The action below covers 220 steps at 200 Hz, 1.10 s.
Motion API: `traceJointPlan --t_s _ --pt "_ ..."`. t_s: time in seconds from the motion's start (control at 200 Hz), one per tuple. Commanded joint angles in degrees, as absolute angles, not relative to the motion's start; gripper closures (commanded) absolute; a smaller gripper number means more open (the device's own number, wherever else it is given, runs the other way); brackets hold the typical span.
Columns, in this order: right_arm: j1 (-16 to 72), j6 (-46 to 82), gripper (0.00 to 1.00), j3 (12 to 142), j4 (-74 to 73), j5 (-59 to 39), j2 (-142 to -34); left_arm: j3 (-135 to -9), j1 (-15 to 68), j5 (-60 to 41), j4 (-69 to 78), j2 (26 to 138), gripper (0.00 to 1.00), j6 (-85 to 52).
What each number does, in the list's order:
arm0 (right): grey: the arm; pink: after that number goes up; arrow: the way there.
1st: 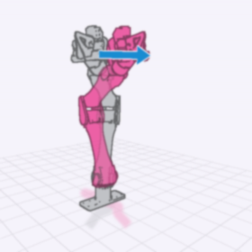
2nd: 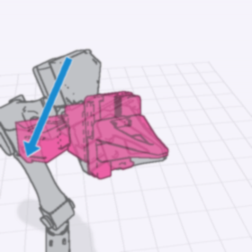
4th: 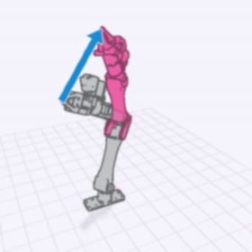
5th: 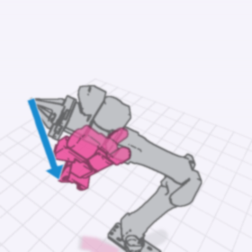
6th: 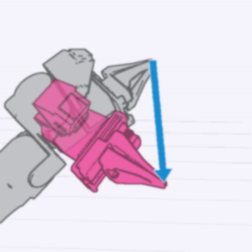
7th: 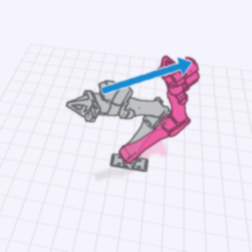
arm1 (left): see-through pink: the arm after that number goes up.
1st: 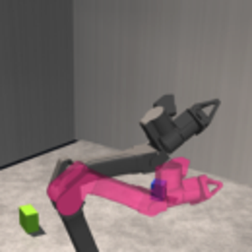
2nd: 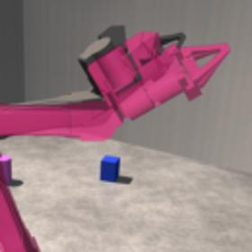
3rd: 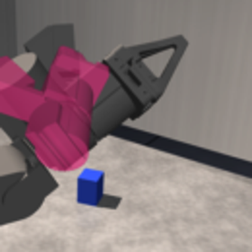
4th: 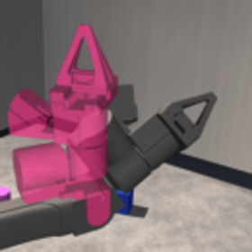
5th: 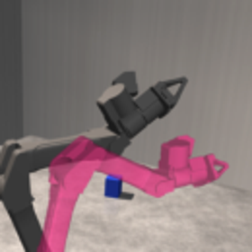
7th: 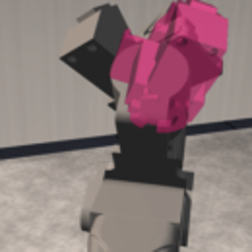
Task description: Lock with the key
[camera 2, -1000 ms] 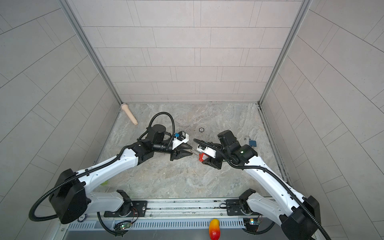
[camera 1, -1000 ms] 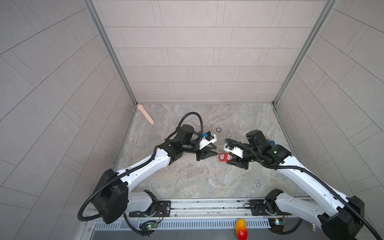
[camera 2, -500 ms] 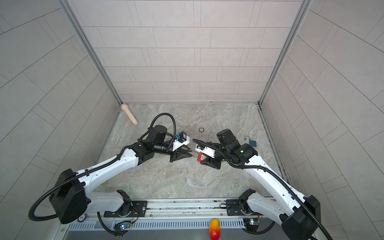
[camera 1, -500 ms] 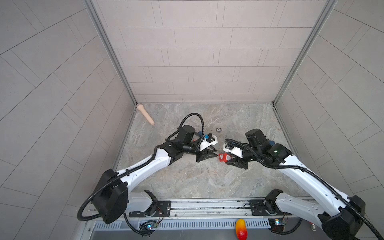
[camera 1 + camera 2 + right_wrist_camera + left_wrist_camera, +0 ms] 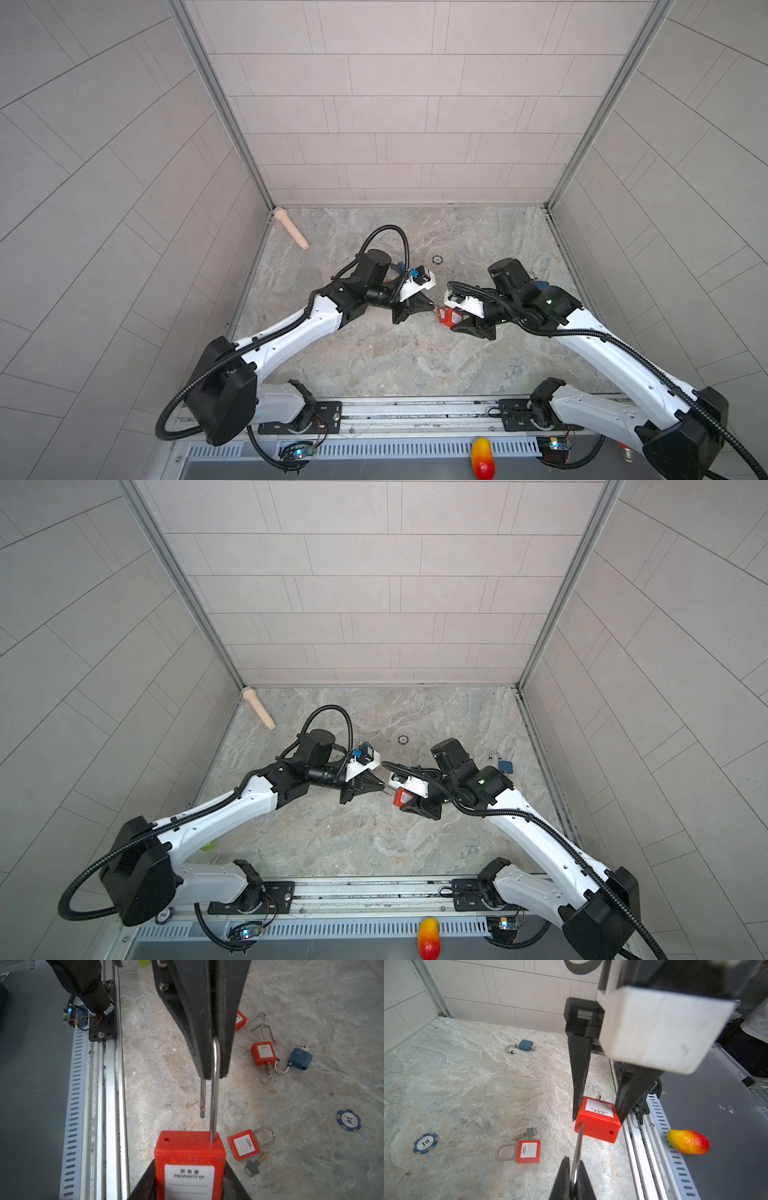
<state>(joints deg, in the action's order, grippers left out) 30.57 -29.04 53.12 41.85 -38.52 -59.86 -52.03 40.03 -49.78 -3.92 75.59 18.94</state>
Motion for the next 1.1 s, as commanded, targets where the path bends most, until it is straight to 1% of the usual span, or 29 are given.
traceJointPlan --t_s 0.0,0.06,0.17,0.305,0.385,0.53,0.691,0.806,1.001,1.096 --pt "30.8 -29.0 0.78 54.3 40.8 -38.1 -59.9 -54.0 41.0 -52.0 -3.4 76.1 1.0 19.9" --pt "30.8 -29.3 0.75 53.9 40.5 -38.1 -59.7 -54.2 41.0 -52.1 -3.3 76.4 1.0 19.7" --pt "30.8 -28.8 0.63 53.3 39.2 -38.4 -58.8 -54.2 41.0 -52.2 -3.0 76.2 1.0 19.4" --pt "30.8 -28.1 0.54 53.5 39.4 -38.4 -58.0 -54.3 41.0 -52.2 -2.9 75.5 1.0 19.5" --pt "30.8 -28.4 0.45 54.5 40.9 -38.4 -58.1 -54.1 41.0 -51.7 -2.4 74.6 1.0 19.8" --pt "30.7 -27.9 0.4 56.7 45.4 -38.0 -57.5 -53.9 41.0 -51.6 -2.1 73.3 1.0 19.8" --pt "30.3 -27.4 0.39 57.0 48.1 -33.4 -54.9 -52.8 41.0 -51.8 0.1 71.8 1.0 19.0" --pt "30.2 -27.5 0.39 56.9 49.7 -31.3 -55.1 -52.6 41.6 -52.1 1.1 71.5 1.0 18.6" --pt "30.2 -28.3 0.44 56.0 47.1 -32.9 -57.6 -53.6 43.4 -52.9 1.6 72.4 1.0 18.6" --pt "30.2 -29.2 0.49 56.3 46.5 -33.8 -58.5 -53.8 43.8 -52.9 1.8 72.8 1.0 18.6"
